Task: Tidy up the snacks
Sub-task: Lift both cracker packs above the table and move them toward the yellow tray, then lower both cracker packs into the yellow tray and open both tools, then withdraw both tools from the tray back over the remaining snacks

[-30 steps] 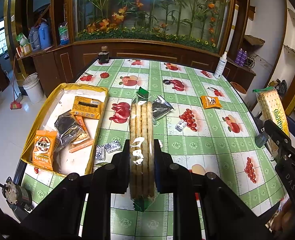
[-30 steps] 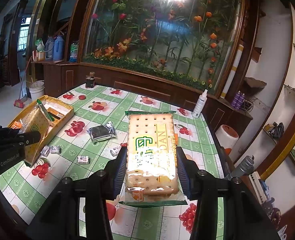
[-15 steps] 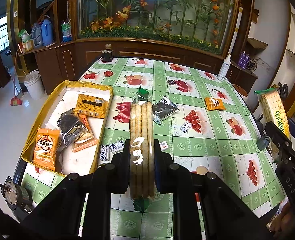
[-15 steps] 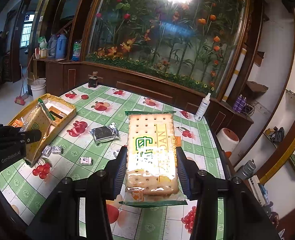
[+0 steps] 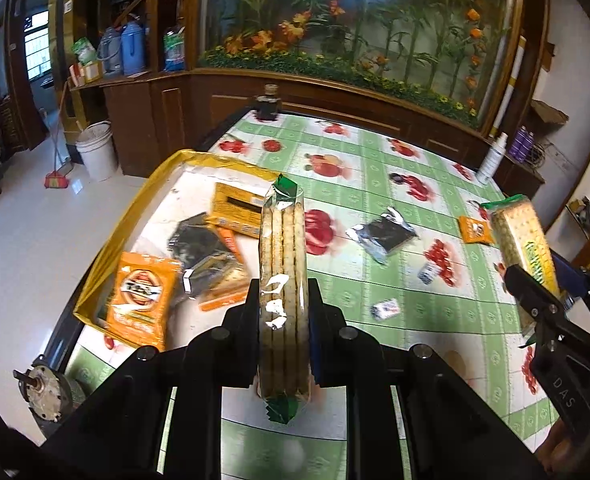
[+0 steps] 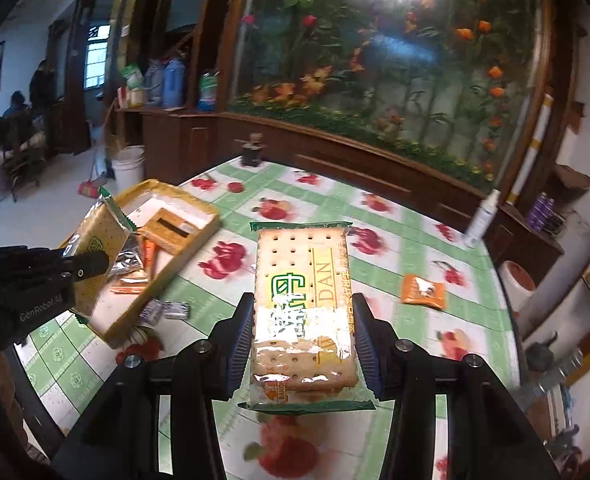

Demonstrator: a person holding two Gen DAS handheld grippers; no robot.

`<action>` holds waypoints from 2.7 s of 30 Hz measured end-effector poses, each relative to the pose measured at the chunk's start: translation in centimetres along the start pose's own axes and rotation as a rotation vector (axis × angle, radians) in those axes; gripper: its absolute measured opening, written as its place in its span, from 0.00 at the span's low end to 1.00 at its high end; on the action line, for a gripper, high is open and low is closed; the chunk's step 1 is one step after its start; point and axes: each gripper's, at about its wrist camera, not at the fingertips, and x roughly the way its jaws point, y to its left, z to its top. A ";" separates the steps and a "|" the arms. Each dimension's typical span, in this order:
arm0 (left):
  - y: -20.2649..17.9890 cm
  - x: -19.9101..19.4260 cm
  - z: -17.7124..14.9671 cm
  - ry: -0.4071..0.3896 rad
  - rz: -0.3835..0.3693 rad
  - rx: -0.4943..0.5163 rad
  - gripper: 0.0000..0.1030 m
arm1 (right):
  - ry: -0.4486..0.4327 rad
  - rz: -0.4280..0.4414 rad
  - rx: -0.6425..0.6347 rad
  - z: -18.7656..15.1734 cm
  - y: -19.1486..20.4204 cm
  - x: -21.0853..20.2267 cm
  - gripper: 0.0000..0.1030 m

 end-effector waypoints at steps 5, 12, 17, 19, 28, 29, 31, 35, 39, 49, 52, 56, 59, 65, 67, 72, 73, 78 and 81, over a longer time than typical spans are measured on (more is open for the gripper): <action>3.9 1.4 0.8 0.005 0.070 -0.059 0.16 | 0.043 0.274 0.056 2.5 3.1 4.6 0.46; 8.0 5.1 1.3 0.041 0.186 -0.108 0.16 | 0.110 0.513 0.113 6.1 8.1 11.5 0.46; 9.5 7.6 0.8 0.080 0.213 -0.129 0.16 | 0.192 0.537 0.116 7.1 11.2 16.9 0.46; 9.6 7.7 0.7 0.073 0.231 -0.123 0.16 | 0.209 0.533 0.100 7.2 12.2 18.4 0.46; 11.8 8.4 0.2 0.097 0.271 -0.173 0.65 | 0.263 0.556 0.075 7.2 15.0 22.0 0.52; 11.9 8.2 0.2 0.094 0.269 -0.179 0.65 | 0.263 0.552 0.075 7.2 15.0 22.0 0.55; 11.7 7.7 0.3 0.078 0.283 -0.178 0.65 | 0.256 0.548 0.091 7.1 14.6 21.8 0.61; 11.0 6.2 0.3 0.034 0.310 -0.164 0.65 | 0.240 0.562 0.145 7.3 12.8 20.6 0.69; 10.1 4.3 0.6 -0.020 0.332 -0.143 0.65 | 0.213 0.567 0.189 7.1 10.7 18.6 0.73; 7.4 0.1 0.7 -0.107 0.313 -0.111 0.68 | 0.138 0.524 0.240 5.9 6.3 12.8 0.74; 6.3 -1.1 0.7 -0.136 0.314 -0.095 0.71 | 0.112 0.496 0.249 5.3 5.0 11.1 0.74; 5.1 -2.4 0.8 -0.165 0.305 -0.080 0.76 | 0.085 0.451 0.253 4.6 3.4 8.9 0.75; 4.1 -3.1 0.7 -0.178 0.298 -0.062 0.76 | 0.064 0.416 0.249 3.9 2.3 7.4 0.76; 2.2 -4.0 0.6 -0.196 0.281 -0.032 0.76 | 0.037 0.355 0.249 2.5 0.5 5.0 0.77; 1.7 -4.4 0.5 -0.204 0.279 -0.024 0.76 | 0.034 0.352 0.257 2.1 -0.1 4.5 0.77; 0.9 -5.6 0.3 -0.225 0.281 -0.013 0.76 | 0.026 0.342 0.273 1.3 -1.2 3.2 0.77; 0.7 -5.7 0.3 -0.228 0.281 -0.012 0.76 | 0.025 0.342 0.275 1.2 -1.3 3.0 0.77; -0.1 -6.5 0.1 -0.246 0.291 0.006 0.76 | 0.007 0.339 0.277 0.7 -1.8 1.7 0.77; -0.4 -6.8 -0.1 -0.250 0.287 0.013 0.76 | 0.000 0.336 0.278 0.4 -2.0 1.0 0.78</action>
